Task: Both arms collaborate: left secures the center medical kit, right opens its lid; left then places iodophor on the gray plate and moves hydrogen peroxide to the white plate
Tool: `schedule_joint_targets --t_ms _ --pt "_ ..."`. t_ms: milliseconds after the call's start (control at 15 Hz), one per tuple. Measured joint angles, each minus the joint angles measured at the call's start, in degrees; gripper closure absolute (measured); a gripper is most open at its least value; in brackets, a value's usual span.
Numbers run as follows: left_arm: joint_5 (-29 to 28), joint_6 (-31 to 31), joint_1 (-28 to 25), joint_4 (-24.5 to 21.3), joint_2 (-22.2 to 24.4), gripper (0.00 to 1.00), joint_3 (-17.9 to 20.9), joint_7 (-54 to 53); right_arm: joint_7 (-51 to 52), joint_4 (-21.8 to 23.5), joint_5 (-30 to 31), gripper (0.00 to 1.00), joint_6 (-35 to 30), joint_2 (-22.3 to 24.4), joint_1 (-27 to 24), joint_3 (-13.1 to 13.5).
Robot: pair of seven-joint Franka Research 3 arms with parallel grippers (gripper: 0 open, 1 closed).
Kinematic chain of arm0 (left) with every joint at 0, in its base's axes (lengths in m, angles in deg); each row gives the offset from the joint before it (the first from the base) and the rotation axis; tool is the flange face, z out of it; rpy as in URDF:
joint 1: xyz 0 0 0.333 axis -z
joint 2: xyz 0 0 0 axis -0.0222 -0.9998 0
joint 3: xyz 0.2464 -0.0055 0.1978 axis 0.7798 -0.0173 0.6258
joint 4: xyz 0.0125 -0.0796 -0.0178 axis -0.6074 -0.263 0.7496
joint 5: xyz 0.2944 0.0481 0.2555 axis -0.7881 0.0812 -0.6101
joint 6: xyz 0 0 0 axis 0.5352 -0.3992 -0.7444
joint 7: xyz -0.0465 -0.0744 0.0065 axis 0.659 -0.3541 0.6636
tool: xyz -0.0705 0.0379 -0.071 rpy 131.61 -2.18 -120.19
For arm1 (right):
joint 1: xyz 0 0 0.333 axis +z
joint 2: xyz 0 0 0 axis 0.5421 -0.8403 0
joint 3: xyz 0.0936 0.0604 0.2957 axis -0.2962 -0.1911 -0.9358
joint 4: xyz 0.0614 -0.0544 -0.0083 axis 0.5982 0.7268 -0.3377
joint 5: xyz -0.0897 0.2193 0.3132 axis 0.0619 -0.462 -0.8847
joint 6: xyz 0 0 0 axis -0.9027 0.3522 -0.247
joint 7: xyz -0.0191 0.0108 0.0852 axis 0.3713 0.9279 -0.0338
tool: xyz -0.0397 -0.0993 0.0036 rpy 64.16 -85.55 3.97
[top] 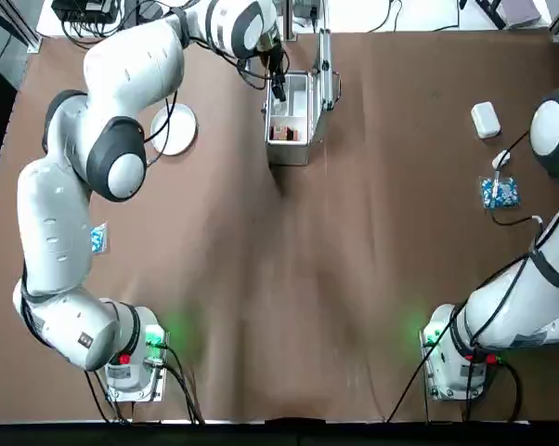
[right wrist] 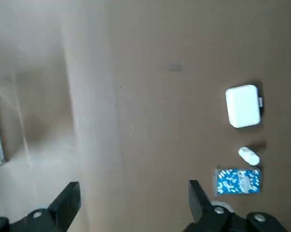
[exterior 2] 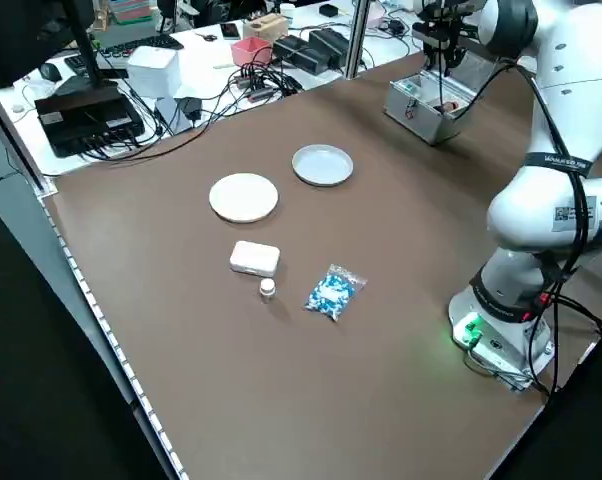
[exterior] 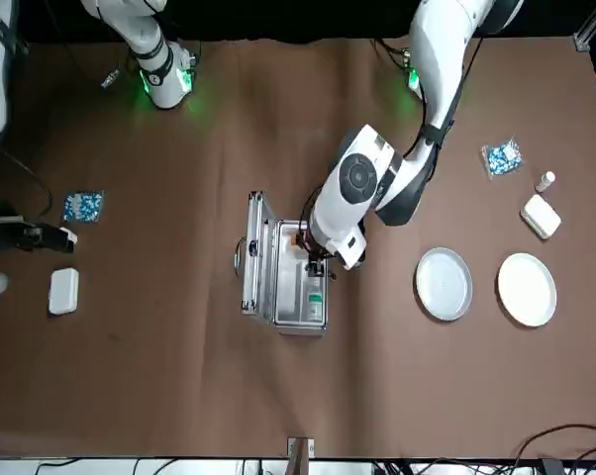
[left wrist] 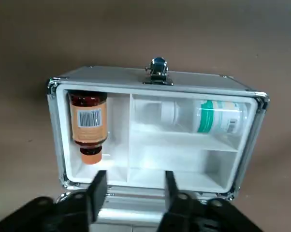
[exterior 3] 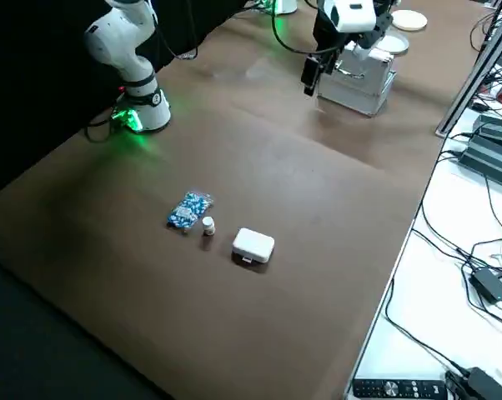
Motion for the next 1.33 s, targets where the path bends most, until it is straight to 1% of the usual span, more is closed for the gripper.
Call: schedule_joint_targets --t_ms 67,133,267,400,467,600,800,1333 --pt "0.0 -0.1 0.1 0.1 0.0 0.49 0.0 0.0 0.0 1.2 0.8 0.01 0.0 1.1 0.0 0.0" --pt "0.0 -0.1 0.1 0.1 0.0 0.49 0.0 0.0 0.0 3.1 1.5 0.01 0.9 2.7 0.0 0.0" --pt "0.0 -0.2 0.3 0.2 -0.1 0.56 0.0 0.0 0.0 9.2 2.0 0.01 4.6 7.0 0.0 0.0" --pt "0.0 -0.2 0.6 0.2 -0.4 0.56 0.0 0.0 0.0 14.9 2.2 0.01 6.2 11.4 -0.1 0.0" --pt "0.0 -0.2 0.9 0.2 -0.6 0.56 0.0 0.0 0.0 16.7 2.3 0.01 6.4 13.0 -0.1 0.0" --pt "0.0 -0.6 1.3 0.2 -1.4 0.55 0.0 0.0 0.0 18.9 2.3 0.01 6.9 15.3 -0.1 0.0" --pt "0.0 -0.9 1.7 0.2 -2.0 0.52 0.0 0.1 0.0 19.0 2.3 0.01 6.9 15.4 -0.1 -0.1" --pt "0.0 -5.3 3.8 0.2 -4.3 0.51 0.2 1.7 0.0 19.3 2.4 0.01 6.9 15.4 -0.1 -0.2"
